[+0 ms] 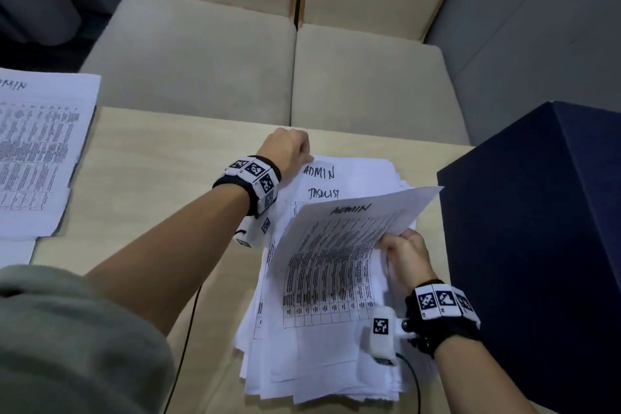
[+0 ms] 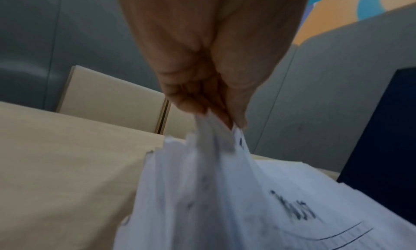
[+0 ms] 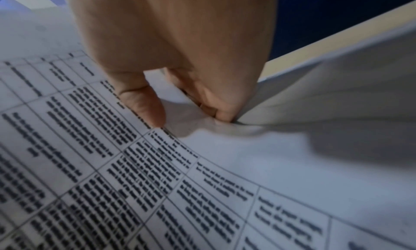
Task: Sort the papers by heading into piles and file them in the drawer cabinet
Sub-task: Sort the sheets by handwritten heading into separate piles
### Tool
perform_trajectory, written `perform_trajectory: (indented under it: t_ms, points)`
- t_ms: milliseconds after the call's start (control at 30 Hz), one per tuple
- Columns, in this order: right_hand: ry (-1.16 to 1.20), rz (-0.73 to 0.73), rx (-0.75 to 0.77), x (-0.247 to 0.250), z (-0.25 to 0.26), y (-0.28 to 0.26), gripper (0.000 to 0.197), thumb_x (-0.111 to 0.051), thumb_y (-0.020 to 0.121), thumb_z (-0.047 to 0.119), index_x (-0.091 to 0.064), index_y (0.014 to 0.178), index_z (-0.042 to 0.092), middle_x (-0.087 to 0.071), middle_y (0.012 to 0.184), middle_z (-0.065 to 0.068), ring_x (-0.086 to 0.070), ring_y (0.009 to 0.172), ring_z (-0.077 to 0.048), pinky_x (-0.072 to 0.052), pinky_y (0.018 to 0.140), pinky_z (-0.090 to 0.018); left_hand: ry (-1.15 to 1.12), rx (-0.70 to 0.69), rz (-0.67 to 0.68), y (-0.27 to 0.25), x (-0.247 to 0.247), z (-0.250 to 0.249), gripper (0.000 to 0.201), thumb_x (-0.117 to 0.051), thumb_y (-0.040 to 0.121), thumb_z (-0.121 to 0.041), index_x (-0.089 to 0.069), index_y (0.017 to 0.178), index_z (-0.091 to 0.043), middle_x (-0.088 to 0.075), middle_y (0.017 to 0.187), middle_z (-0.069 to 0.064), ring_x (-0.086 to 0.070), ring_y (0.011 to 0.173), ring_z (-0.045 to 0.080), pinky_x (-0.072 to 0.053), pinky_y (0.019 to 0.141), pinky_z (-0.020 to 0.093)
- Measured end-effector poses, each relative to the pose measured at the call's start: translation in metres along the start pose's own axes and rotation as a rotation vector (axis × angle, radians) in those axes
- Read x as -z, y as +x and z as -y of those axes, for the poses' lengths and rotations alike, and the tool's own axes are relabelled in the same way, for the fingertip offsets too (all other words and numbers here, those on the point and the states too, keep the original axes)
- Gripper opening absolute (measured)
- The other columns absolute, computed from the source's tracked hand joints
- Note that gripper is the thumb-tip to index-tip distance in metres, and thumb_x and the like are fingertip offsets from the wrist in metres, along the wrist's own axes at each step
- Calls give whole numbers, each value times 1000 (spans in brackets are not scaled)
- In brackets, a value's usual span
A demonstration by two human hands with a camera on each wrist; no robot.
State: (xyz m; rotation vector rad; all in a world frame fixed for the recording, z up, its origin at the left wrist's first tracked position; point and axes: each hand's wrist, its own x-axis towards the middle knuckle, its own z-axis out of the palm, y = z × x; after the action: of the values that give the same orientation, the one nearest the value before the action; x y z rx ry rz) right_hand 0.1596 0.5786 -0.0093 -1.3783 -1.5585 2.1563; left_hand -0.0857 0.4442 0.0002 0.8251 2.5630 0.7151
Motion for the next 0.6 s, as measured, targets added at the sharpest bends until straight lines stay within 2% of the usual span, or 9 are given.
perform_trajectory:
  t_ms: [67,133,200,267,333,433,500,533,600]
  points:
    - [-25,24,1,-4,3,-3,28,-42,73,-22,-61,86,-6,-71,96,-18,-69,80,-17,-54,72,-21,43,-25,59,-2,-1,3,22,-74,84,-35,-64,89,-16,-66,87,4,-60,84,23,-47,73,28]
    - [-34,37,-4,-6,3,-2,29,-41,74,-23,-57,73,2,-68,79,-11,-60,52,-4,-45,45,-12,134,-53,43,-4,-4,6,13,-71,86,-27,-65,89,-16,-68,91,5,-62,88,24,-45,72,27]
    - [-74,14,14,-8,3,-1,20,-51,68,-13,-58,68,6,-65,71,-12,-57,48,-3,-42,40,-12,154,-49,-14,-6,-7,8,8,-65,90,-19,-64,83,-15,-68,91,8,-63,88,28,-42,69,27]
    - [-139,12,37,-7,2,2,21,-59,57,-2,-64,77,4,-69,86,-24,-67,70,-15,-52,59,-18,160,-61,-40,-7,-6,7,16,-59,95,-21,-65,84,-10,-68,90,10,-61,84,28,-40,68,28]
    - [-147,40,31,-8,3,1,36,-58,53,-1,-64,89,-4,-72,99,-21,-68,94,-27,-53,85,-32,184,-99,-51,-10,1,5,28,-54,99,-27,-66,83,-9,-68,84,11,-59,76,26,-42,66,30]
    - [-217,43,45,-8,8,-4,37,-56,52,0,-64,87,-6,-74,89,-14,-66,90,-28,-50,84,-37,290,-152,-88,-20,23,-1,38,-44,102,-36,-64,79,-13,-62,71,5,-60,67,26,-48,62,30]
    - [-280,69,57,-6,7,-7,25,-58,62,-3,-65,86,-5,-76,84,-10,-66,88,-28,-50,90,-39,308,-179,-193,-27,43,-6,34,-43,102,-32,-65,83,-14,-65,72,4,-59,62,24,-47,58,29]
    - [-315,68,48,-5,6,-9,16,-56,69,-7,-65,82,-3,-74,74,-6,-65,81,-26,-49,92,-39,297,-192,-263,-31,54,-9,32,-43,102,-28,-67,87,-14,-68,75,6,-59,62,24,-48,57,31]
    - [-360,39,47,-1,3,-13,18,-52,76,-13,-62,75,2,-71,65,-2,-62,76,-27,-48,94,-41,229,-210,-400,-39,73,-15,30,-42,100,-23,-68,94,-11,-71,78,10,-62,64,29,-49,59,35]
